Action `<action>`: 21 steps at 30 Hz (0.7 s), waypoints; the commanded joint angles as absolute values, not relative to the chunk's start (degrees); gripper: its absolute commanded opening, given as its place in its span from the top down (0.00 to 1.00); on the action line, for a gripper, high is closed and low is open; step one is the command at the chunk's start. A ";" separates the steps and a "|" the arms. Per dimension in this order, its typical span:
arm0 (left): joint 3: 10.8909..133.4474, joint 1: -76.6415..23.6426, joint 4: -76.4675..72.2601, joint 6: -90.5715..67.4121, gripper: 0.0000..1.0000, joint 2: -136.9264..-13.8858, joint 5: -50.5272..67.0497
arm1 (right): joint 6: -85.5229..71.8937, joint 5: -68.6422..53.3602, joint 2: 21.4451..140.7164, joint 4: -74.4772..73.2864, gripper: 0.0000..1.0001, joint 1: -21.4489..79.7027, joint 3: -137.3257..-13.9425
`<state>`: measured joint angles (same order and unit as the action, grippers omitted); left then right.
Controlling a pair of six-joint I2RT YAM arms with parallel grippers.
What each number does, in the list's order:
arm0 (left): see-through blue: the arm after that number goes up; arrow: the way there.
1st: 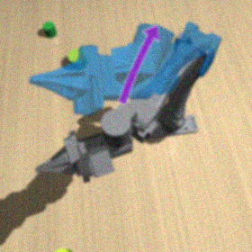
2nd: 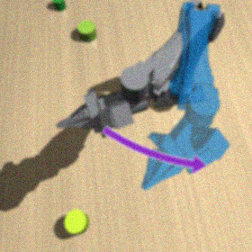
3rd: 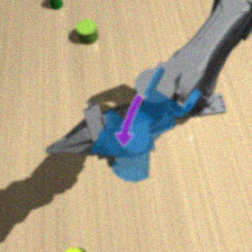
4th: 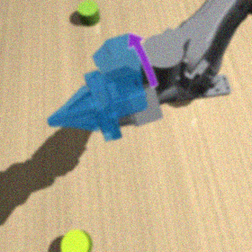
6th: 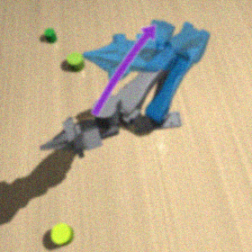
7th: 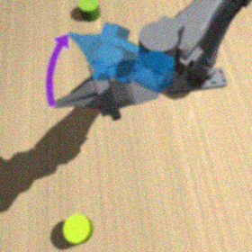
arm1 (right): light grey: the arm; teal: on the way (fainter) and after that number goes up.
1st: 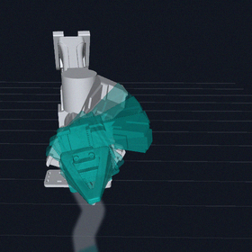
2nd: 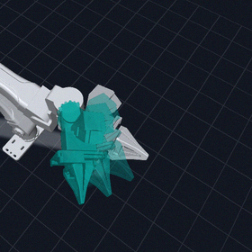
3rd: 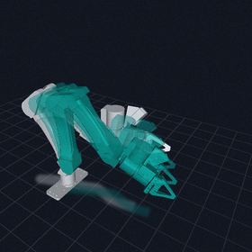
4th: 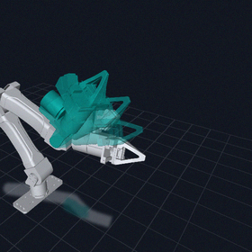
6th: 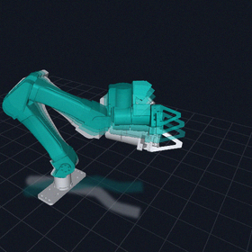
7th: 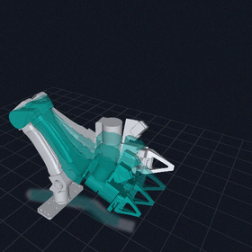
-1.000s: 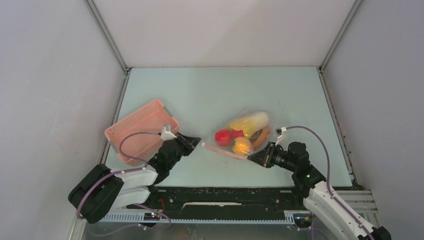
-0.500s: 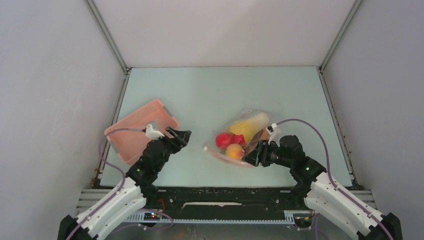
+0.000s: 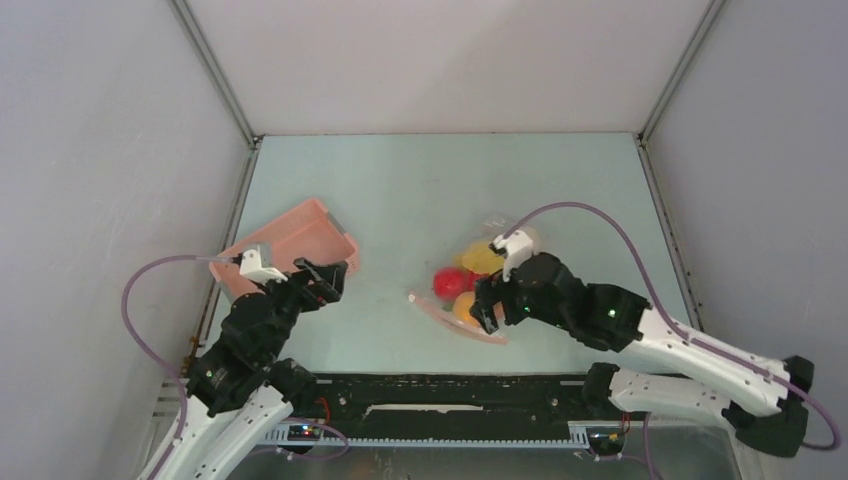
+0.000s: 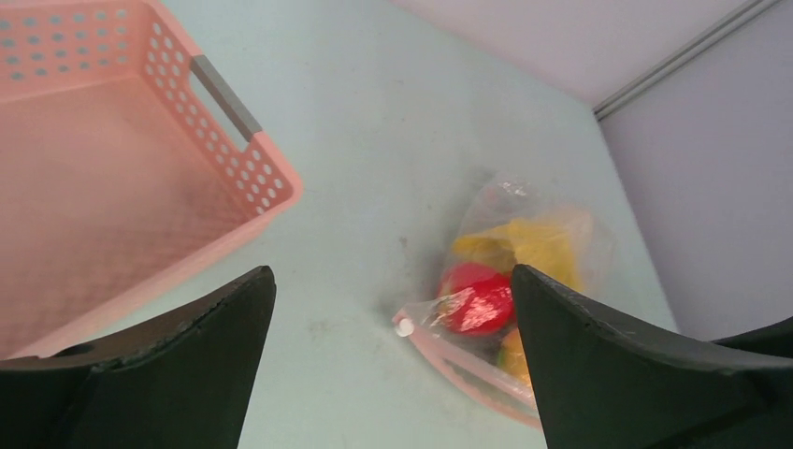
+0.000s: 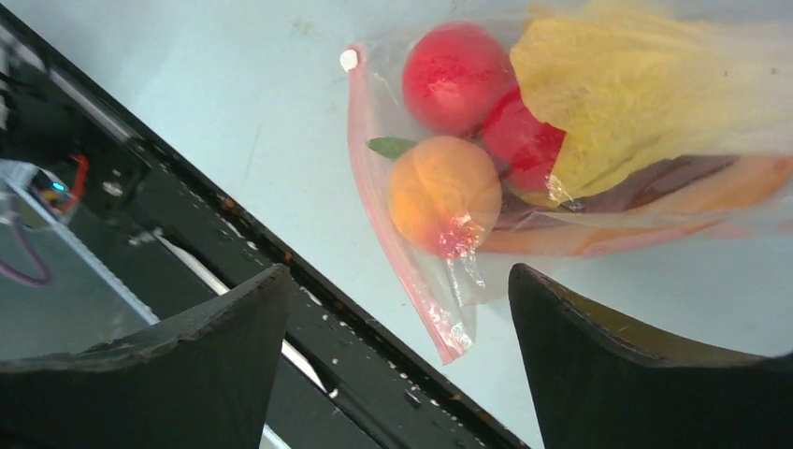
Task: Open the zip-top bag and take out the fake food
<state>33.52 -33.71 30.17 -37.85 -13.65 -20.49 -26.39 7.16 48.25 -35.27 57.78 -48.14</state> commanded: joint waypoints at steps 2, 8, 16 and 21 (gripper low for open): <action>37.37 -33.57 38.75 -27.65 0.00 -12.34 -20.88 | -16.25 25.69 61.15 -46.04 0.12 70.07 -60.31; 35.17 -33.57 38.75 -25.06 0.00 -7.01 -21.49 | -10.70 32.45 76.68 -47.65 0.12 77.34 -68.31; 33.78 -33.56 38.57 -25.06 0.00 -2.83 -24.73 | -6.41 38.32 94.46 -50.65 0.21 81.17 -76.59; 33.84 -33.57 39.13 -25.41 0.00 -2.92 -24.78 | -4.33 41.66 102.69 -50.51 0.28 82.00 -78.38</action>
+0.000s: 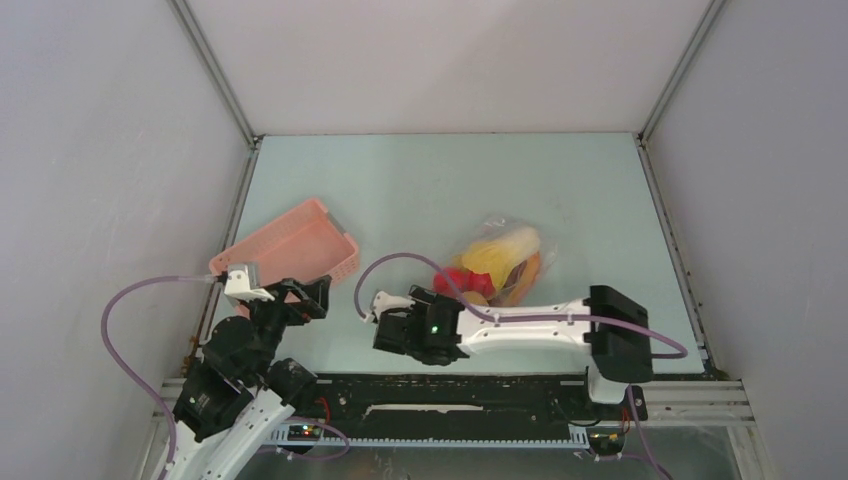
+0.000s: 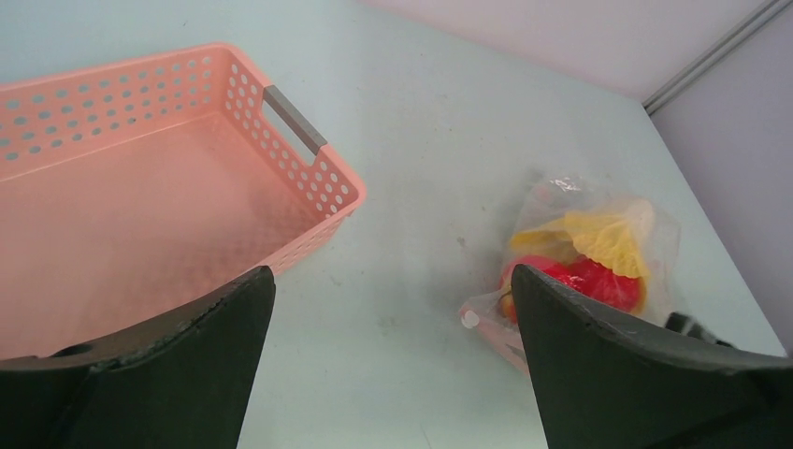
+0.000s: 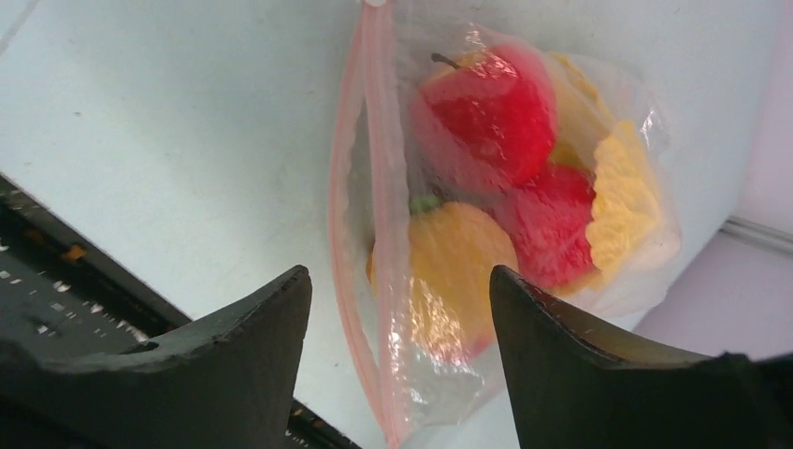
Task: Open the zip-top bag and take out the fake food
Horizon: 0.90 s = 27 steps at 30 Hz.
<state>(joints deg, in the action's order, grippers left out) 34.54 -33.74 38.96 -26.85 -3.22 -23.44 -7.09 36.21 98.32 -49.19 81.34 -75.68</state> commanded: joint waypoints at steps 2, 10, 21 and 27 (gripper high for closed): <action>33.92 -33.55 39.33 -25.51 0.00 -2.84 -24.82 | -3.52 42.60 105.44 -50.01 0.31 81.98 -78.42; 33.75 -33.55 39.51 -25.68 0.00 -2.50 -24.46 | -2.25 45.59 111.35 -47.60 0.51 81.51 -78.40; 32.94 -33.57 37.39 -28.64 0.02 -8.95 -16.16 | -2.37 41.09 104.40 -47.21 1.00 78.25 -78.40; 28.21 -33.62 28.66 -36.65 0.09 -18.16 -1.86 | -2.81 35.30 97.52 -44.82 1.00 73.59 -77.91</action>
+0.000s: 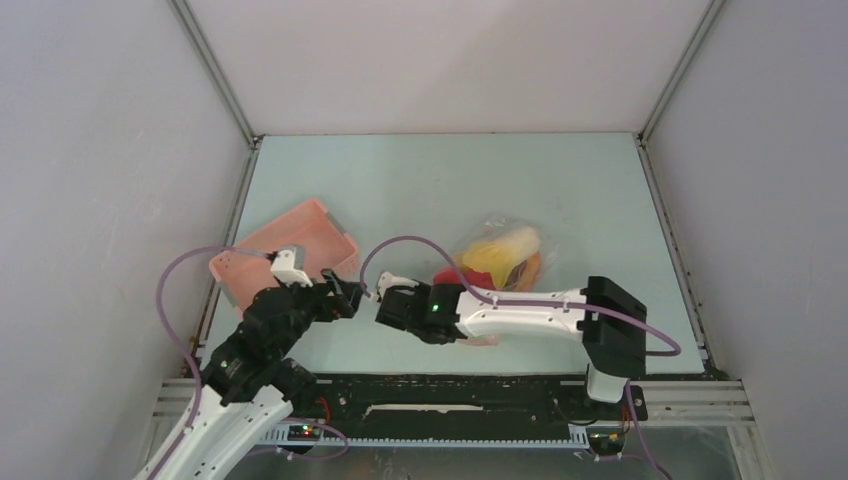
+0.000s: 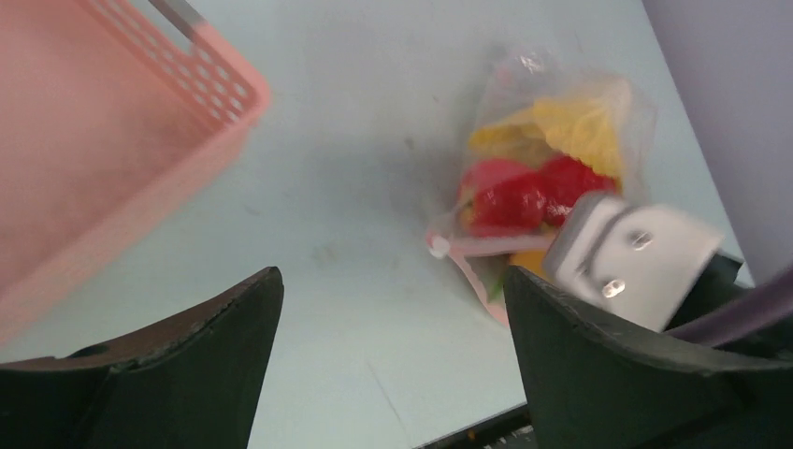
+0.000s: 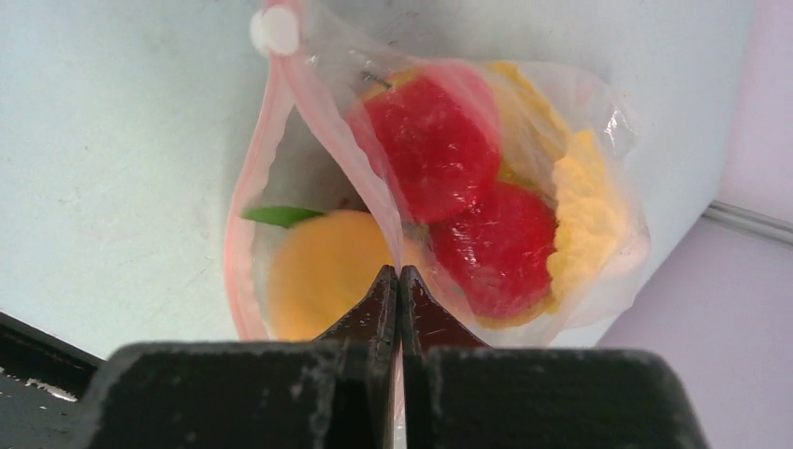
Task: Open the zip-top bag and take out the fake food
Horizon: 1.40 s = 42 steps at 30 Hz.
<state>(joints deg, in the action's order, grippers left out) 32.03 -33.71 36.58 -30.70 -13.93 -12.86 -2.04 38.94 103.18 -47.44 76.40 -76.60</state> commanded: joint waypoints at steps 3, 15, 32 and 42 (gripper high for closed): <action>24.51 -34.01 22.36 -40.78 0.15 -19.86 4.04 | -3.76 31.92 94.26 -43.15 1.00 71.40 -77.30; 18.56 -56.50 2.52 -51.73 0.13 -36.19 -9.14 | -6.81 24.21 88.45 -37.60 1.00 66.09 -72.42; 26.10 -67.23 -13.08 -52.82 0.05 -62.49 -19.63 | -10.83 14.53 83.25 -30.59 1.00 61.21 -65.28; 28.98 -69.17 -16.20 -51.59 0.12 -69.04 -22.58 | -12.54 11.08 81.44 -27.14 1.00 59.48 -61.46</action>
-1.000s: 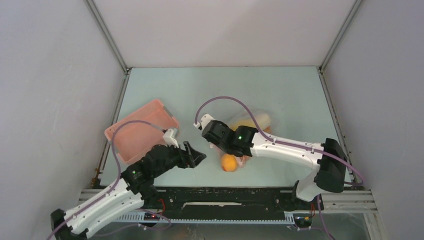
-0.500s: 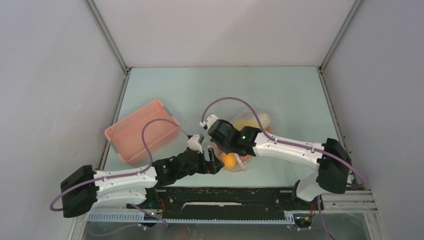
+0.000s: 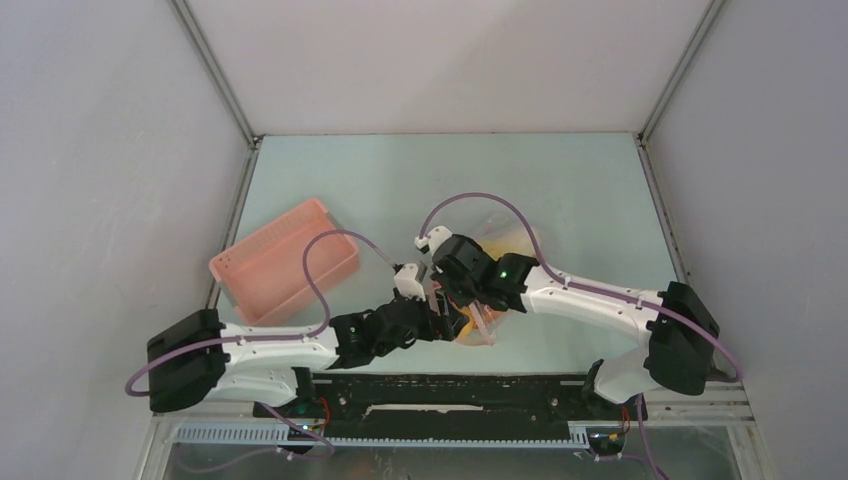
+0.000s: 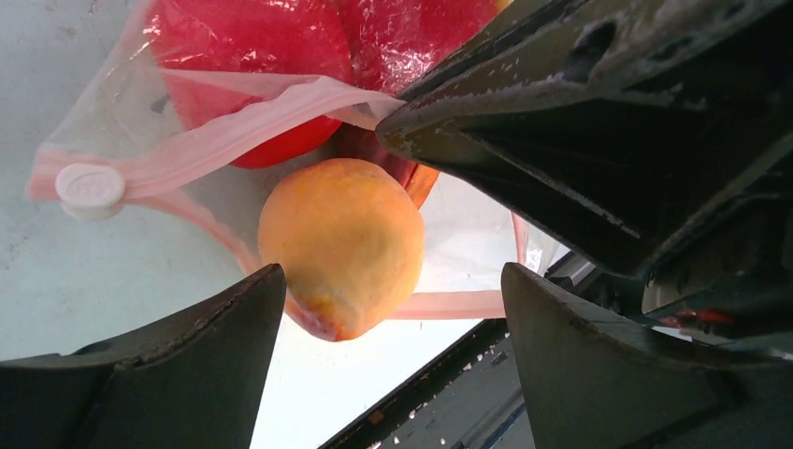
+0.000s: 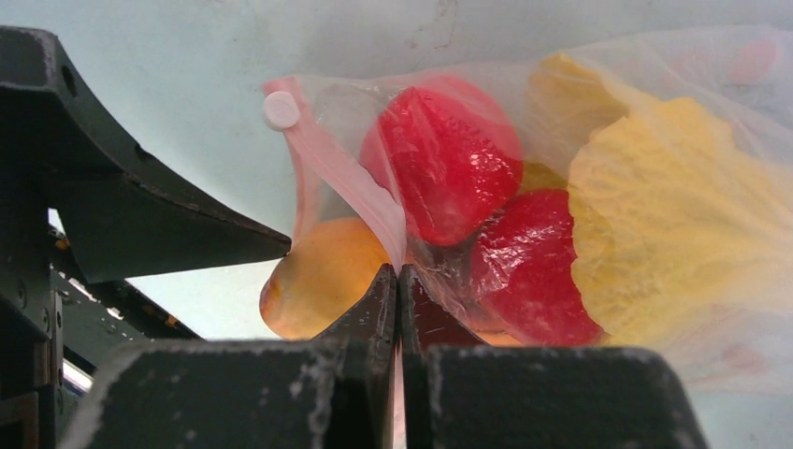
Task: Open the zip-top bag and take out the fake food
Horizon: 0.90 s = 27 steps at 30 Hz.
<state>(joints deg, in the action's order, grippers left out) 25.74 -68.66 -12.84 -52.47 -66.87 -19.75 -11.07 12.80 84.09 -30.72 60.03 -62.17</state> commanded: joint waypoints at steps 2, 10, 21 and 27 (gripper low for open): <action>29.00 -69.25 -17.35 -51.64 0.12 -70.45 -22.50 | -12.79 10.55 81.38 -26.63 1.00 59.26 -61.08; 29.34 -69.26 -20.41 -52.62 0.11 -77.94 -23.69 | -13.79 9.01 81.31 -24.35 1.00 58.71 -59.01; 29.96 -69.34 -20.17 -52.23 0.24 -79.70 -23.90 | -14.73 8.01 80.04 -22.69 1.00 58.04 -56.73; 29.18 -69.35 -17.46 -51.71 0.49 -75.30 -23.39 | -15.23 7.92 79.25 -22.06 1.00 57.28 -55.60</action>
